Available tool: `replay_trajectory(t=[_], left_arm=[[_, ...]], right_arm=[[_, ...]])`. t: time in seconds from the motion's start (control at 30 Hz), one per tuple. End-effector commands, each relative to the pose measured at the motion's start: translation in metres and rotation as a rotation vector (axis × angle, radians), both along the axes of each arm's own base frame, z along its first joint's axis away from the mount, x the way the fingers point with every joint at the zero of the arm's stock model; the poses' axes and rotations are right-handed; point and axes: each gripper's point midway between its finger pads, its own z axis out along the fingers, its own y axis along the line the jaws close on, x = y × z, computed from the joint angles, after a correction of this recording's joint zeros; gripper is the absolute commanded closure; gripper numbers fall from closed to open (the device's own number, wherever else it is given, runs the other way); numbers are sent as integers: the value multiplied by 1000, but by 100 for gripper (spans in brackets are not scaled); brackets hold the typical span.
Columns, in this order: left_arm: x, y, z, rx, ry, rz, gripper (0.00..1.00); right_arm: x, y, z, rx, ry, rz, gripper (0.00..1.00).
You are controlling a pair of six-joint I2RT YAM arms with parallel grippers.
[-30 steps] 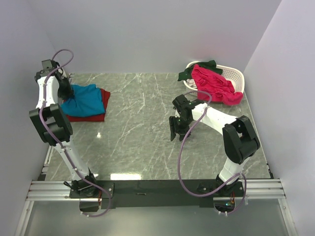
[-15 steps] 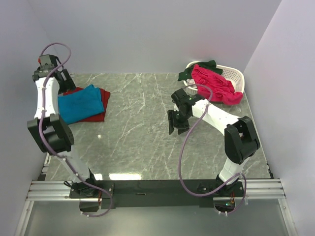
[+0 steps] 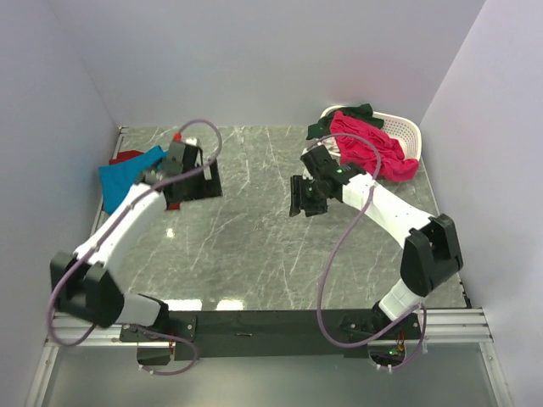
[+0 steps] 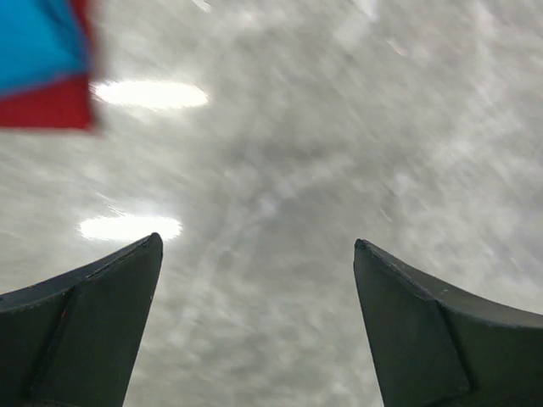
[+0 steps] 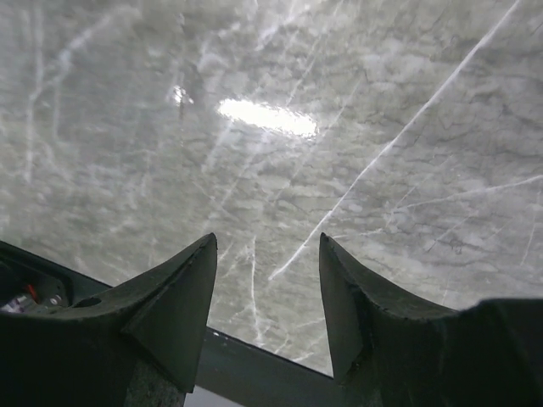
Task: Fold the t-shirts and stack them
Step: Neatly place the folded tshirt to the corner
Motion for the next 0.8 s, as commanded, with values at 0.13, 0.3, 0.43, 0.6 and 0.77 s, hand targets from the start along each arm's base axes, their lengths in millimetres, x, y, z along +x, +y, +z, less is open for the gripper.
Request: replay_trajectory(t=[0.13, 0.3, 0.43, 0.6, 0.77], left_arm=[[-40, -50, 29, -314, -135, -2, 1], [-49, -40, 28, -250, -145, 14, 1], [-52, -33, 27, -215, -154, 19, 1], [-56, -31, 23, -199, -151, -6, 1], [-57, -30, 20, -168, -123, -21, 0]], right_arm=[[15, 2, 42, 92, -191, -62, 41], [14, -2, 43, 107, -228, -86, 41], [10, -4, 37, 107, -217, -97, 41], [10, -5, 36, 122, -224, -120, 41], [8, -3, 34, 135, -216, -126, 41]])
